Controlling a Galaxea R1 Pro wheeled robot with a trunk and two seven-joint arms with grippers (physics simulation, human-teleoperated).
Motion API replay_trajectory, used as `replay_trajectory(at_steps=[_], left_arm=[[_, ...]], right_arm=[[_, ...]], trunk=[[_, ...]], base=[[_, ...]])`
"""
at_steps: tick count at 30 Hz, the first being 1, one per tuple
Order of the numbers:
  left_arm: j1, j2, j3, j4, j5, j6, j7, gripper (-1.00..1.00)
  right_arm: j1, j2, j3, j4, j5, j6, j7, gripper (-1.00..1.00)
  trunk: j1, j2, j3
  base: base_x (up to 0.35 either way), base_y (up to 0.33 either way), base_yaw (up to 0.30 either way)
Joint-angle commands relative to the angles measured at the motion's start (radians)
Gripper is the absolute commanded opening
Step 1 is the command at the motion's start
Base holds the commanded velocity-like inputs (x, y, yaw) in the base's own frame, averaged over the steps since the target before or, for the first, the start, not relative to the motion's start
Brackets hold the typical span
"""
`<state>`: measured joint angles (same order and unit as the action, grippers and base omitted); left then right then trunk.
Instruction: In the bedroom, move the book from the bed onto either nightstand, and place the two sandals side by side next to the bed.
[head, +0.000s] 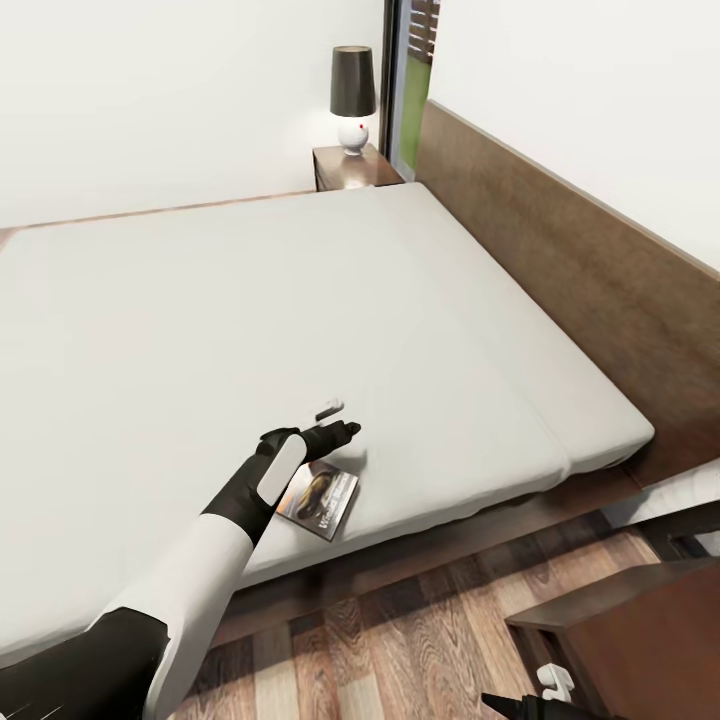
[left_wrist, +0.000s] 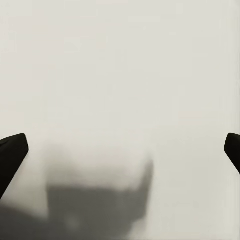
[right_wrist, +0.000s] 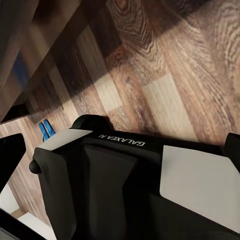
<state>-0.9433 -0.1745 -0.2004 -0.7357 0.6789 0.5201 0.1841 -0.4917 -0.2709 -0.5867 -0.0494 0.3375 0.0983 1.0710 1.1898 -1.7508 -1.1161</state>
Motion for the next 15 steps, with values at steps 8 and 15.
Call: replay_trajectory(at_steps=[8, 15], left_arm=[[0.000, 0.000, -0.002, 0.010, 0.025, 0.003, 0.009, 1.00], [0.001, 0.000, -0.002, 0.010, 0.025, 0.003, 0.009, 1.00]], right_arm=[[-0.001, 0.000, -0.008, -0.001, 0.006, 0.011, 0.004, 1.00], [0.000, 0.000, -0.008, -0.001, 0.006, 0.011, 0.004, 1.00]], trunk=[[0.000, 0.000, -0.001], [0.000, 0.000, -0.001]], base=[[0.000, 0.000, -0.104], [0.000, 0.000, -0.009]])
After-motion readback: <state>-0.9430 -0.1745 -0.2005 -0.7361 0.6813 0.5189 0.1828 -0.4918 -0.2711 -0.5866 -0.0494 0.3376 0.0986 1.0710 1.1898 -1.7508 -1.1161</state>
